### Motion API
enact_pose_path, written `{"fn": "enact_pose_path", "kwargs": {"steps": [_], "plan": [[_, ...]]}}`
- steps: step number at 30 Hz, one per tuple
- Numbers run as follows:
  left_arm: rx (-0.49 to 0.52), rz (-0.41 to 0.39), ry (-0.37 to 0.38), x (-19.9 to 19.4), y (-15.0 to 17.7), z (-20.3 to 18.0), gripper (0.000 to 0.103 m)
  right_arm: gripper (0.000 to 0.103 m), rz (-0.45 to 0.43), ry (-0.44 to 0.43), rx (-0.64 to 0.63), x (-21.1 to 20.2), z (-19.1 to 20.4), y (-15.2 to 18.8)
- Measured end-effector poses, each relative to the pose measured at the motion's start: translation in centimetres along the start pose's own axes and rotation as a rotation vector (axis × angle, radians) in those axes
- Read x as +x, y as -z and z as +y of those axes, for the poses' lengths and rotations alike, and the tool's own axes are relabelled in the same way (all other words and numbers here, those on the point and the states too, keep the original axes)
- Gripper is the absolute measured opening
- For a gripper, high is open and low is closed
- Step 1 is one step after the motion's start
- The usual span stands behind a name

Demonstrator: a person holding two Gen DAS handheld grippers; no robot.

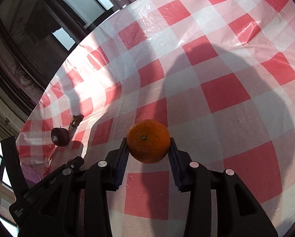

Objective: Organize fruits
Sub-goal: 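Carry the plum and tangerine into the white box and release both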

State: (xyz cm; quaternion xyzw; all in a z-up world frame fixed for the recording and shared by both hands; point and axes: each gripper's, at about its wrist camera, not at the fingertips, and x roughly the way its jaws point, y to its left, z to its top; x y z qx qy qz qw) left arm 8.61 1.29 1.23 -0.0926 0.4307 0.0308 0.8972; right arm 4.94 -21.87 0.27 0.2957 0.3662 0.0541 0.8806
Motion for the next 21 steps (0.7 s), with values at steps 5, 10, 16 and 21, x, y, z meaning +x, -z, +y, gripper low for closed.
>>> {"fn": "enact_pose_path", "kwargs": {"steps": [5,10,16,21], "plan": [[0.065,-0.012,0.036,-3.6,4.5,-0.1,0.036,0.040,-0.001,-0.005,-0.053,-3.3,0.9,3.2],[0.115,-0.025,0.072,-6.6,6.9,-0.5,0.036,0.040,0.002,0.021,-0.110,-5.7,1.6,4.8],[0.135,-0.077,0.108,-10.5,7.7,0.3,0.036,0.040,-0.004,0.007,-0.088,-8.3,1.5,5.8],[0.105,-0.167,0.149,-15.3,6.8,2.2,0.036,0.040,-0.032,-0.055,-0.160,-10.6,5.0,6.0]]}}
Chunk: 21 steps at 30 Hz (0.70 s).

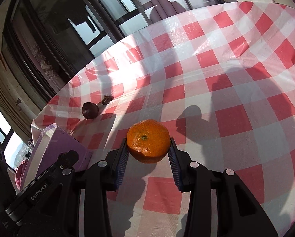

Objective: Organize fruits
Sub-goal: 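Carry the plum and tangerine into the white box and release both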

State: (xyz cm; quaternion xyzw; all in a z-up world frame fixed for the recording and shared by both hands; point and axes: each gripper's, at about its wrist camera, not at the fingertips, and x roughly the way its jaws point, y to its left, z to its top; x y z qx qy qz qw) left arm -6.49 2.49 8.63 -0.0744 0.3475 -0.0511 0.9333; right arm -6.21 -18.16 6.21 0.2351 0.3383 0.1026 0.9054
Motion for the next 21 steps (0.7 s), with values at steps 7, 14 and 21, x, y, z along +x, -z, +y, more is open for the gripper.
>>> {"fn": "enact_pose_path", "kwargs": {"steps": [7,14,21], "plan": [[-0.023,-0.096,0.004,-5.9,-1.8,3.6,0.036,0.040,-0.005,-0.101,-0.159,-1.7,7.2,0.2],[0.021,-0.151,-0.078,-10.8,-4.0,9.8,0.036,0.040,0.029,-0.228,-0.322,-1.9,15.3,1.0],[0.082,0.067,-0.165,-7.6,-6.5,18.3,0.036,0.040,0.131,-0.317,-0.586,0.7,25.5,3.6]]}}
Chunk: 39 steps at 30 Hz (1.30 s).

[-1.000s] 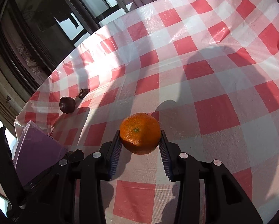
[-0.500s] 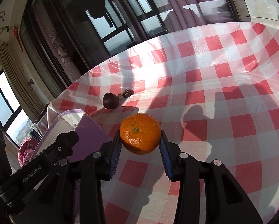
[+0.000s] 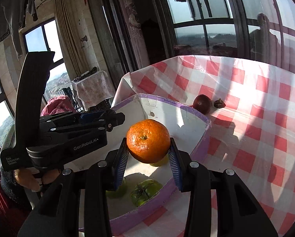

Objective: Organize fruits
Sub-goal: 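Carry the plum and tangerine into the white box and release both, then move both grippers back over the fig-like fruit and red apple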

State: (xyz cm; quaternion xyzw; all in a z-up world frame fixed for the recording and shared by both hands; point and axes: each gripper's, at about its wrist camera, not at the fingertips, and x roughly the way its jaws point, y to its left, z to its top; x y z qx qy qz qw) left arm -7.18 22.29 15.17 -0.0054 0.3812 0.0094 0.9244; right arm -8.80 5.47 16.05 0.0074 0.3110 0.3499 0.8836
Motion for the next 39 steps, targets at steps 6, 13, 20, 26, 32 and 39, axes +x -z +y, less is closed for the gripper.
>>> {"fn": "enact_pose_path", "kwargs": {"steps": [6,13,20,26,32,39], "plan": [[-0.011,0.241,0.002,5.6,0.6,4.8,0.036,0.040,0.233,0.055,-0.238,6.1,4.0,-0.3],[0.033,0.455,0.021,10.9,2.2,5.0,0.037,0.040,0.509,0.140,-0.371,11.4,4.1,1.6],[0.050,0.543,-0.012,13.9,2.2,5.0,0.037,0.040,0.672,0.144,-0.398,14.7,4.9,2.6],[0.026,0.601,-0.025,15.1,3.4,5.8,0.038,0.045,0.639,0.111,-0.355,13.7,3.9,2.4],[-0.025,0.611,-0.026,14.4,3.2,6.4,0.062,0.054,0.536,0.061,-0.255,11.0,2.1,1.1],[-0.034,0.023,-0.166,1.5,-3.0,2.0,0.099,0.082,0.037,0.052,-0.043,-3.0,-4.5,-3.8]]}}
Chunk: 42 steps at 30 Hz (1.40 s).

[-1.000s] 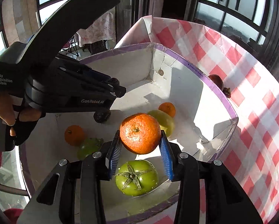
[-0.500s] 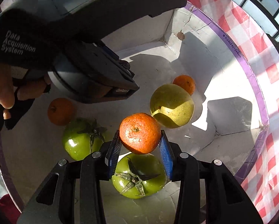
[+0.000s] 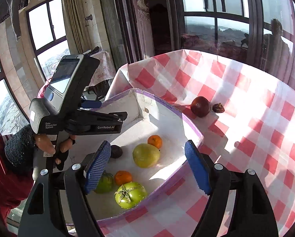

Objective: Organize fruits
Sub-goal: 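Move both grippers back over the fig-like fruit and red apple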

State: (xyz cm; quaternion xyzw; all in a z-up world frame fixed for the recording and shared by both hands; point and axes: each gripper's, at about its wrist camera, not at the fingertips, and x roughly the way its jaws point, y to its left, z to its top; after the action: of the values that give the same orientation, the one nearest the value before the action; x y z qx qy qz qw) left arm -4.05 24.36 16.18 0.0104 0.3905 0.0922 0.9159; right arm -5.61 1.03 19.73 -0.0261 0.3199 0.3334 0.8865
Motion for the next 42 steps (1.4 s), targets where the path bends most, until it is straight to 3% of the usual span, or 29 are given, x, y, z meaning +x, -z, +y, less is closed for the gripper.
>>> {"fn": "enact_pose_path", "kwargs": {"steps": [1,3,5,8,11,15,18,20,22,28,33,39,42], "plan": [[-0.002,-0.134,0.019,-3.1,-0.7,-1.4,0.101,0.084,-0.061,0.046,0.033,-1.8,-1.7,0.1],[0.022,-0.306,0.086,-7.6,-1.0,-4.5,0.101,0.087,-0.145,0.154,0.124,-4.6,-6.0,0.9],[0.078,-0.363,0.193,-9.4,-2.4,-9.3,0.101,0.087,-0.165,0.214,0.249,-6.0,-10.8,2.5],[0.139,-0.306,0.352,-8.8,-2.2,-16.8,0.101,0.087,-0.126,0.325,0.452,-6.2,-17.7,6.2],[0.164,-0.189,0.400,-4.4,1.0,-23.5,0.101,0.087,-0.079,0.378,0.594,-5.8,-22.3,10.8],[0.181,-0.047,0.273,2.8,5.7,-28.6,0.101,0.087,-0.058,0.407,0.738,-6.1,-26.3,15.3],[0.199,0.003,0.171,7.1,7.9,-29.6,0.101,0.087,-0.076,0.389,0.780,-6.1,-28.4,15.7],[0.179,0.039,0.099,8.8,8.5,-29.5,0.101,0.087,-0.079,0.387,0.746,-5.3,-28.9,14.6],[0.147,0.083,0.090,10.1,8.9,-29.0,0.101,0.087,-0.072,0.377,0.687,-3.6,-29.2,12.7],[0.088,0.027,0.260,8.8,9.6,-25.9,0.101,0.086,-0.011,0.318,0.392,5.2,-28.0,6.3],[0.031,0.030,0.455,8.6,10.0,-24.3,0.101,0.073,0.121,0.206,0.161,15.9,-25.3,2.1],[0.062,0.059,0.468,8.9,10.2,-25.4,0.101,0.067,0.232,0.118,-0.070,25.9,-21.3,-2.0],[0.061,0.073,0.470,9.1,10.3,-25.7,0.101,0.064,0.248,0.095,-0.115,28.9,-20.4,-3.6]]}}
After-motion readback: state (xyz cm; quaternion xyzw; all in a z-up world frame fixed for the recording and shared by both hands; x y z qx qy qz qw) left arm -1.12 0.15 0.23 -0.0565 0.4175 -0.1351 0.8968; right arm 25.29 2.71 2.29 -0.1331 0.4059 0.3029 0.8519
